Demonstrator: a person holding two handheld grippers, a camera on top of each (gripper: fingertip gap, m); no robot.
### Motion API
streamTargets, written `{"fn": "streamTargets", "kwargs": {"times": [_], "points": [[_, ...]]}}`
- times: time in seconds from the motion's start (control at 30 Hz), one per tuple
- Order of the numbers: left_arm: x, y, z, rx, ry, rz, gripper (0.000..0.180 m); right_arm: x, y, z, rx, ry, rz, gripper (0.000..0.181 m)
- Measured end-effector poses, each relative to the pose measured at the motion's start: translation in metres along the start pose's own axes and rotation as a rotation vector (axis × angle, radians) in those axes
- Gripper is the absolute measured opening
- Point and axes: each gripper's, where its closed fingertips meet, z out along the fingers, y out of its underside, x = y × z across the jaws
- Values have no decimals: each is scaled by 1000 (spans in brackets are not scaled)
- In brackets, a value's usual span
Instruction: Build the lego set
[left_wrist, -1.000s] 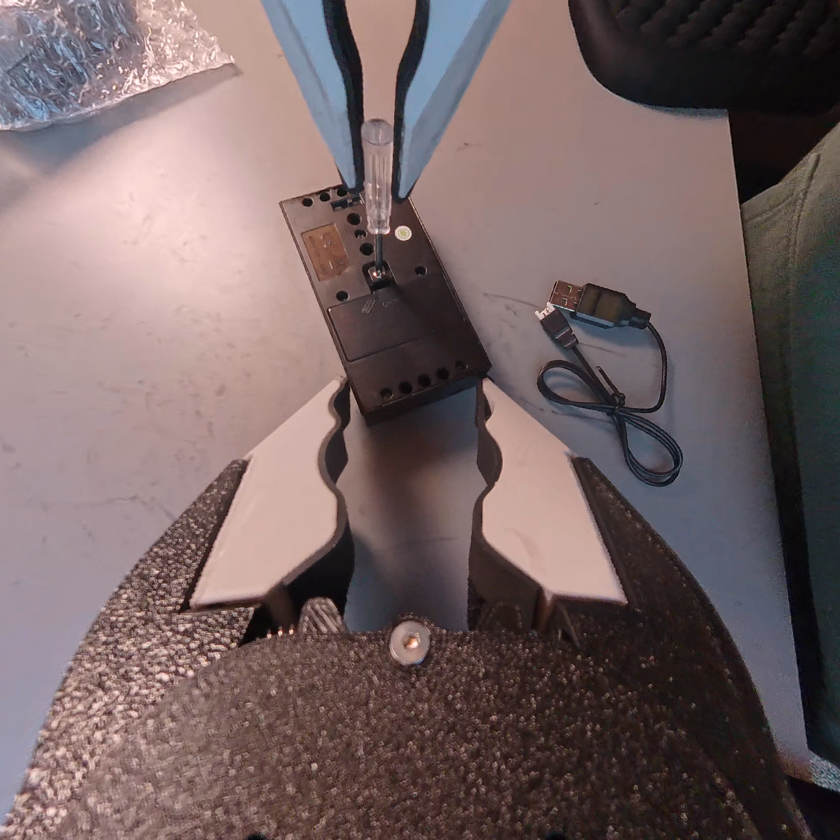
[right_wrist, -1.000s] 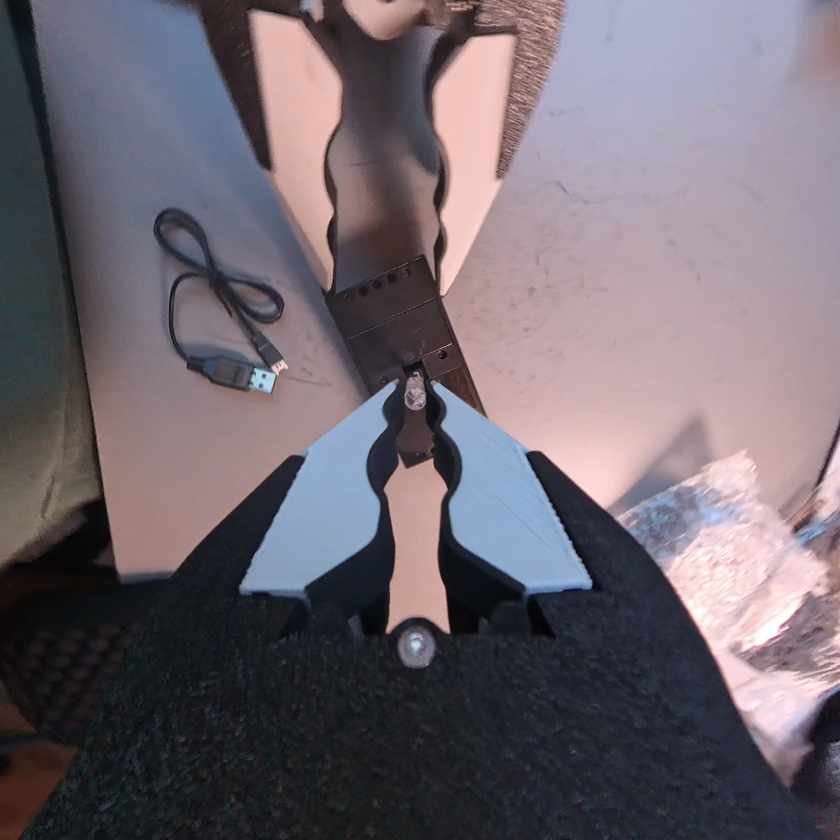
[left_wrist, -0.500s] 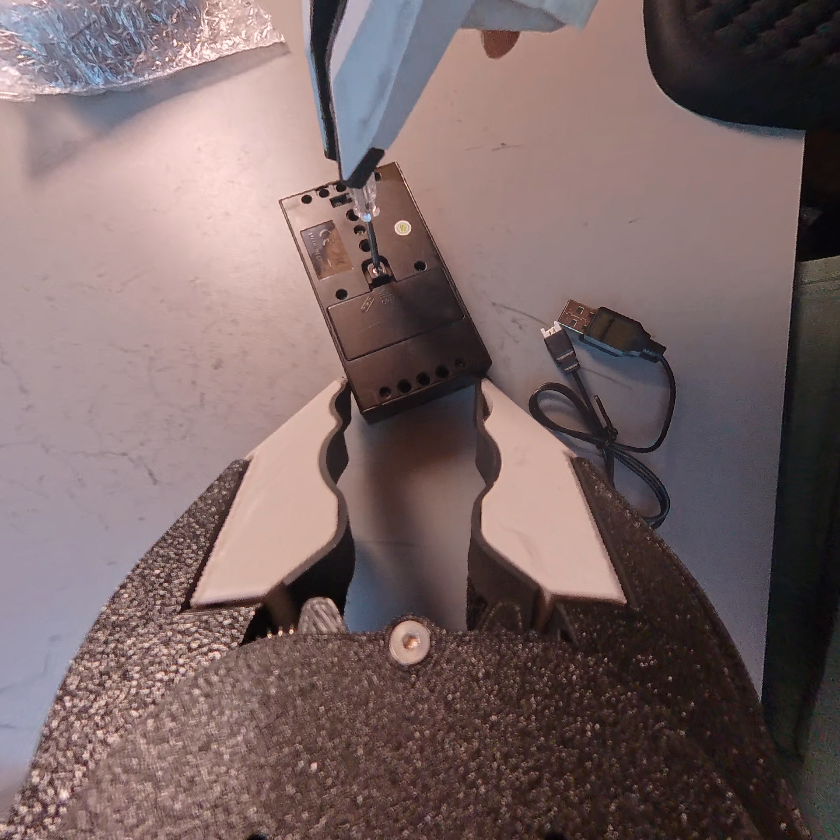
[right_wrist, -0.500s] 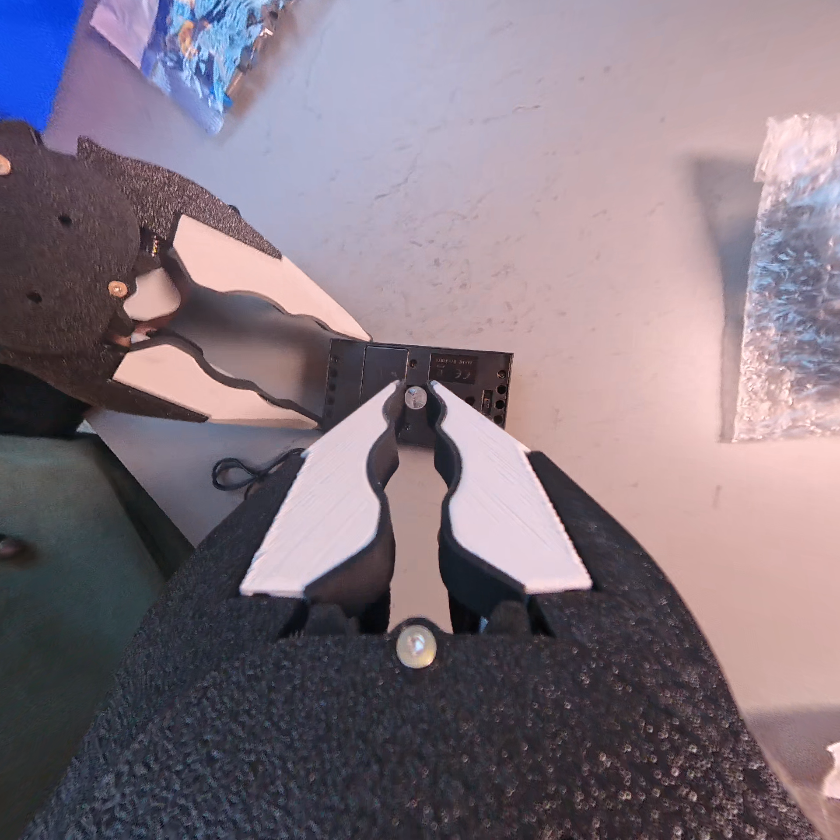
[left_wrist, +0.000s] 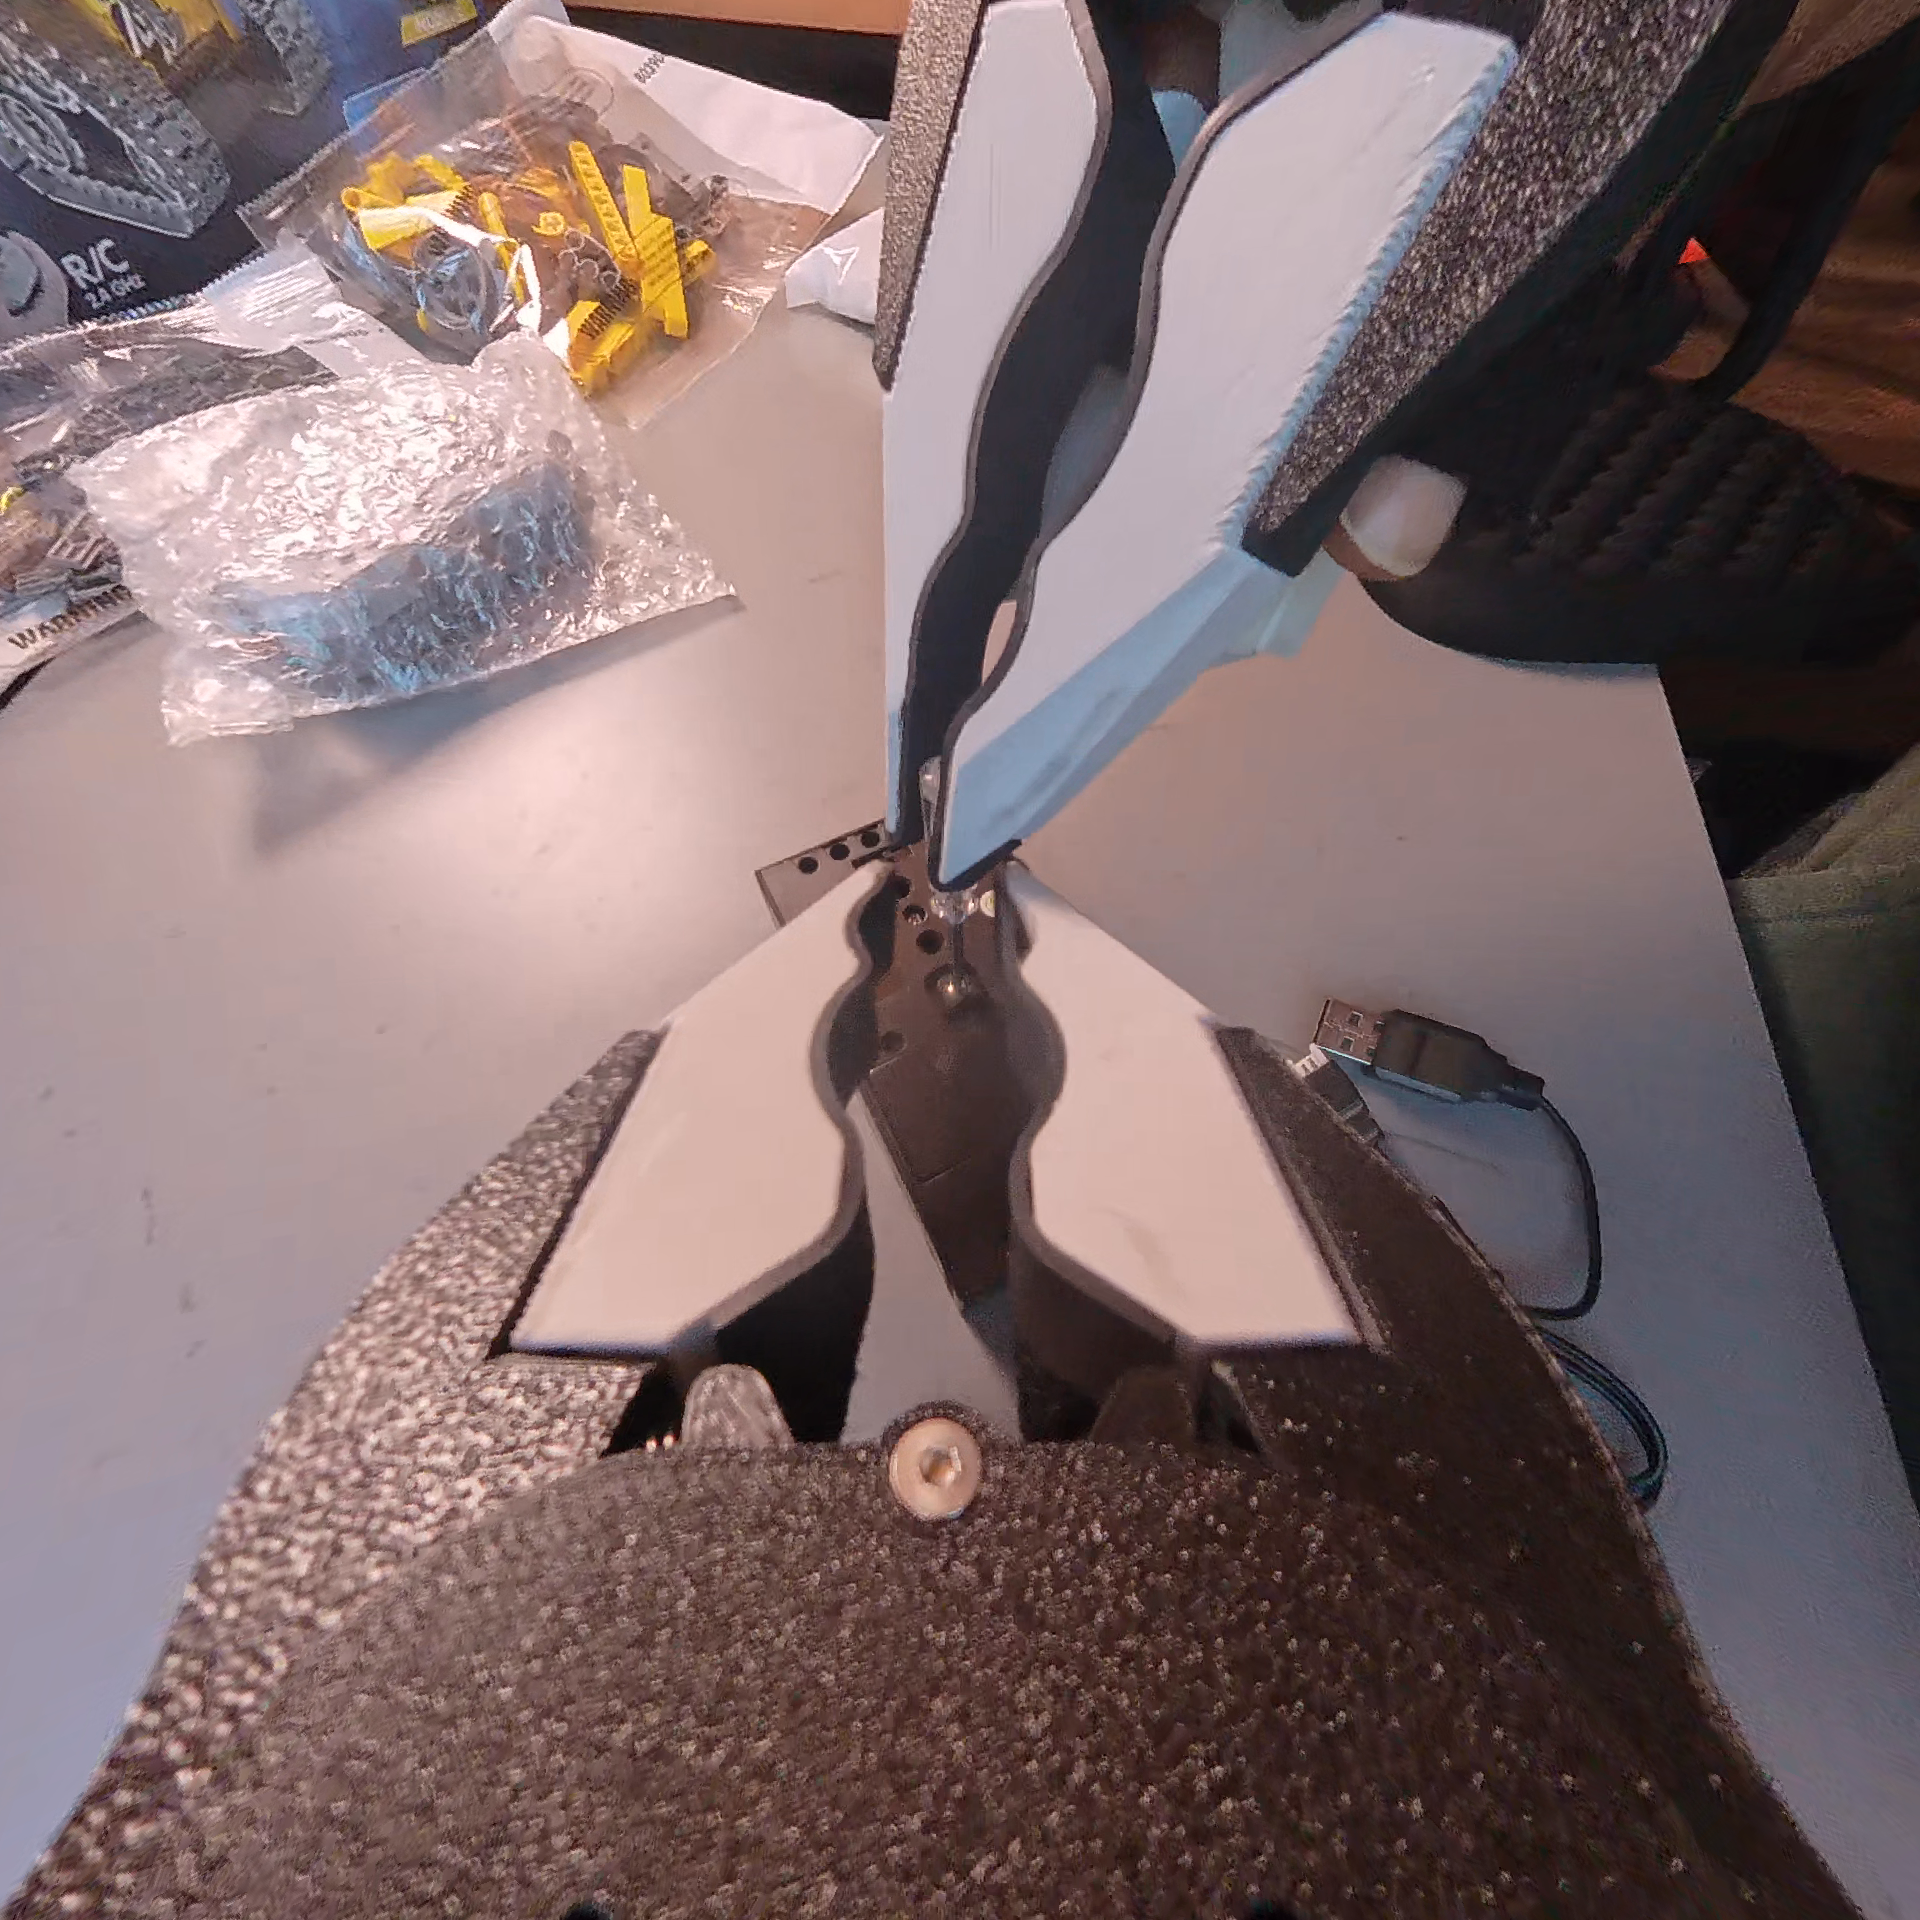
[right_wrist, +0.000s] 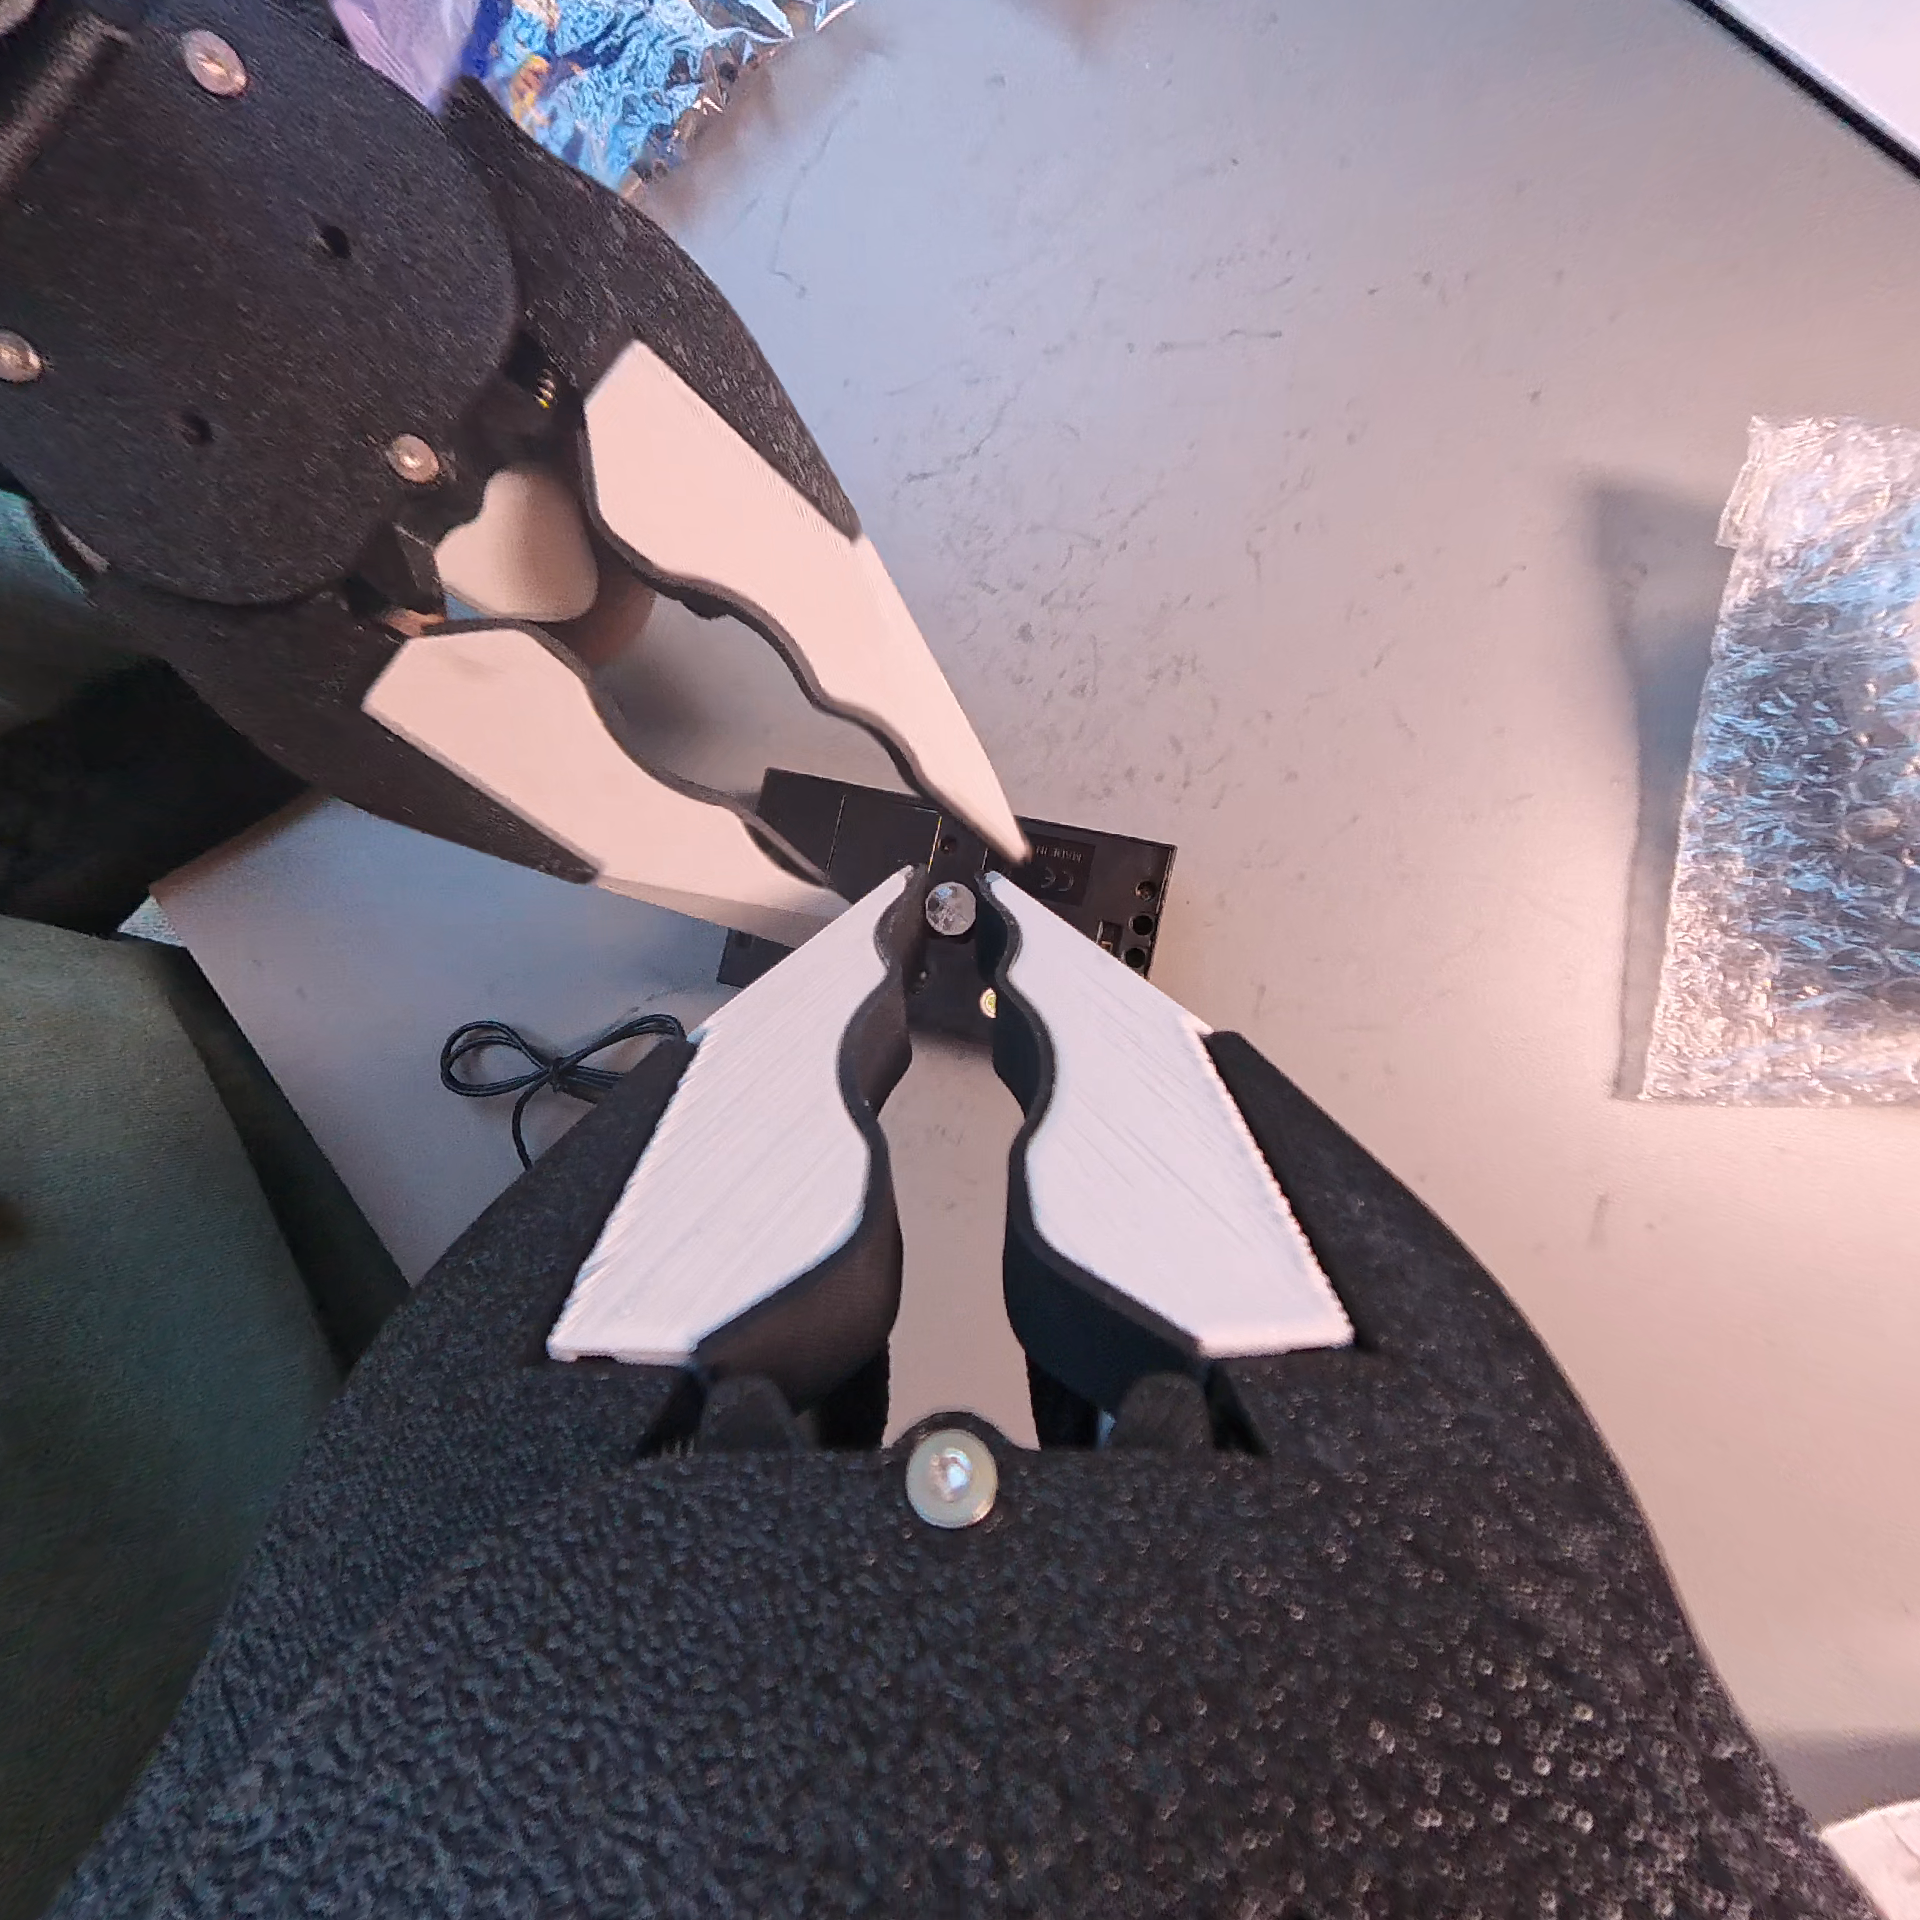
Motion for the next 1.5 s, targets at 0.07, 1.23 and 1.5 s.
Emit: {"fn": "streamTargets", "kwargs": {"times": [0.07, 1.23, 1.5], "points": [[2, 0, 4, 8, 1, 17, 8, 0, 1, 0, 9, -4, -4, 6], [4, 9, -11, -1, 42, 3, 51, -13, 8, -5, -322, -399, -1565, 7], [15, 40, -13, -165, -3, -63, 81, -9, 9, -6, -349, -361, -1529, 7]]}}
